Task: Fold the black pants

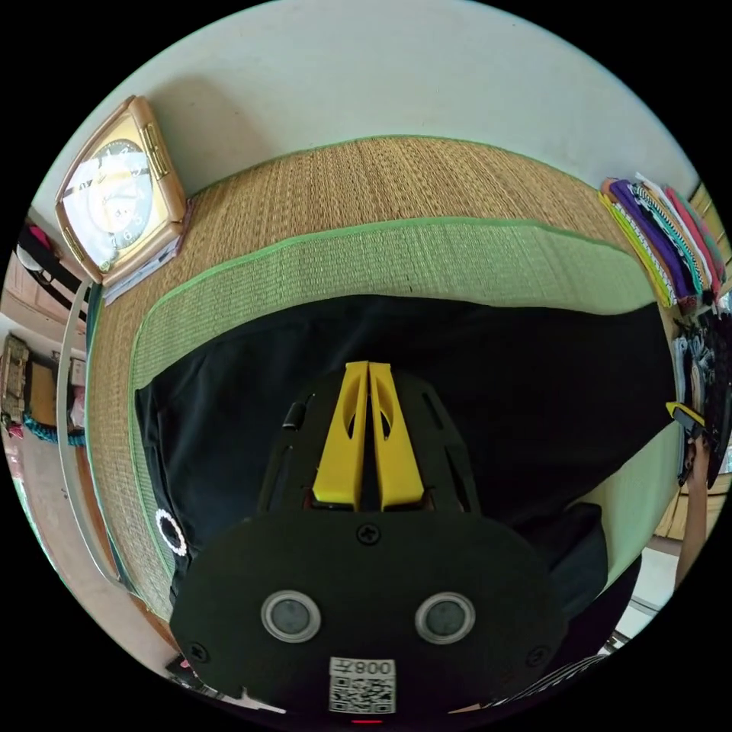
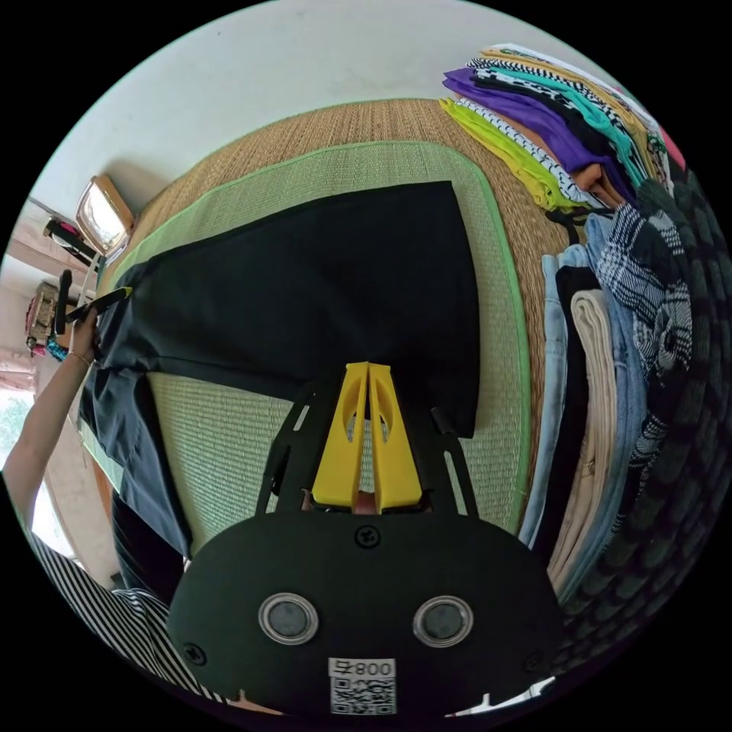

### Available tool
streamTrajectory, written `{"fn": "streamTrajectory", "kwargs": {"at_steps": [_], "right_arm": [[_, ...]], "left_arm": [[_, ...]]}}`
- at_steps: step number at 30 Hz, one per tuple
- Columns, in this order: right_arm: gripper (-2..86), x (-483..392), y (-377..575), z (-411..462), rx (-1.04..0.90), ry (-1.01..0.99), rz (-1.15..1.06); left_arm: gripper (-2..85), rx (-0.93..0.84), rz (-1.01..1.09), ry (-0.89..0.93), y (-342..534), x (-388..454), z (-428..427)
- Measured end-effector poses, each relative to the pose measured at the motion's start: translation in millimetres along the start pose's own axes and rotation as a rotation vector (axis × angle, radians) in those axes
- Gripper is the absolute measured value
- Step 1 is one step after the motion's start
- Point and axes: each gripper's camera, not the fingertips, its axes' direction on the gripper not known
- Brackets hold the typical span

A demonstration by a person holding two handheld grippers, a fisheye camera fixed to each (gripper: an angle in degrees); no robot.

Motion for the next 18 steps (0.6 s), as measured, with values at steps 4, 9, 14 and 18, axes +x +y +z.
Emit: {"fn": "streamTrajectory", "kwargs": {"at_steps": [4, 9, 14, 18], "right_arm": [[-0.5, 15, -9, 7, 0.010, 0.005, 0.009], [-0.5, 31, 8, 3, 0.049, -0.059, 0.033], [-0.4, 21, 51, -7, 0.068, -0.169, -0.022], [-0.4, -7, 104, -8, 0.051, -0.300, -0.081]], "left_arm": [[0.6, 0.077, 0.023, 0.235, 64, -17, -42], [2.3, 0.021, 0.064, 0.503, 176, -37, -75], [5.4, -0.083, -0.040, 0.690, 289, -64, -95], [7.2, -0.123, -0.107, 0.714, 358, -82, -115]]}}
